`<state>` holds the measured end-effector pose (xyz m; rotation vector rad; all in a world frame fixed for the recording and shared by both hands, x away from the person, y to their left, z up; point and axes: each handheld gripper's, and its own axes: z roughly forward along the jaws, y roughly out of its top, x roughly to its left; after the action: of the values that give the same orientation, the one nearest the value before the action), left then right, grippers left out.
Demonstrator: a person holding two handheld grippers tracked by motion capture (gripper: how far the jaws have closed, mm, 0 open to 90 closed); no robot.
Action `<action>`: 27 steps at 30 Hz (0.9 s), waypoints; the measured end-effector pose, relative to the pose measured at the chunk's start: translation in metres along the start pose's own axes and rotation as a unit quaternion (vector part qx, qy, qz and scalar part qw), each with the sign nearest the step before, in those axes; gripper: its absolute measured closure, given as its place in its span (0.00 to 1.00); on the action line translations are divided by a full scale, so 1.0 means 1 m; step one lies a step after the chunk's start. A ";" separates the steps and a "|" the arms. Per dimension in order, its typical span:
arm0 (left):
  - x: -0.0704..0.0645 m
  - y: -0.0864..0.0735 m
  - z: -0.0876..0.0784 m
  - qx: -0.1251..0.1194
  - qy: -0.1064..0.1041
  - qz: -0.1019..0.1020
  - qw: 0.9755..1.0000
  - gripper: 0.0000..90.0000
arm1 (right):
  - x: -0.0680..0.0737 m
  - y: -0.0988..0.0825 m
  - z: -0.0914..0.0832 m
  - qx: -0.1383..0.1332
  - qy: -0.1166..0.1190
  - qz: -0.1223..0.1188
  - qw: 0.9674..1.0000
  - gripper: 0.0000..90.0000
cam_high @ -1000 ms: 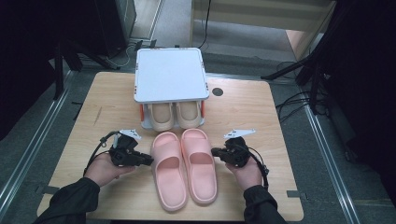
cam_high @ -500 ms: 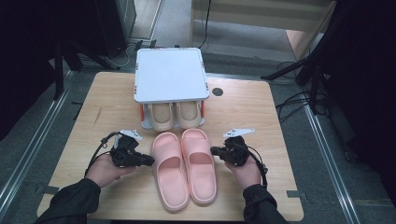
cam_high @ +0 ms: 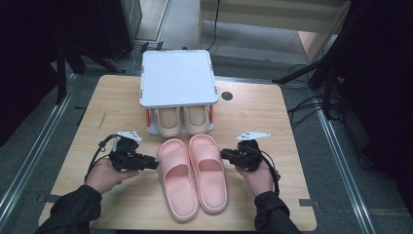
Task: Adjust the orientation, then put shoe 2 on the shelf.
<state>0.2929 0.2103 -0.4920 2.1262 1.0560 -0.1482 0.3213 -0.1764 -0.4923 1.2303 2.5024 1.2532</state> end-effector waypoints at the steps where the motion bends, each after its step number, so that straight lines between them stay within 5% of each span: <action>1: 0.000 0.000 -0.001 0.000 0.000 0.000 1.000 0.68 | 0.001 0.000 -0.001 -0.003 0.002 0.001 1.000 0.87; 9: -0.002 0.003 -0.007 -0.001 0.003 0.004 1.000 0.63 | 0.009 0.001 -0.012 -0.019 0.016 0.009 1.000 0.81; 27: 0.001 0.012 -0.019 -0.012 0.005 -0.002 1.000 0.56 | 0.053 -0.012 -0.022 -0.027 0.043 -0.003 0.999 0.75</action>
<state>0.2982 0.2189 -0.4724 2.1063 1.0631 -0.1267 0.2688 -0.1580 -0.4726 1.1796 2.5112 1.3920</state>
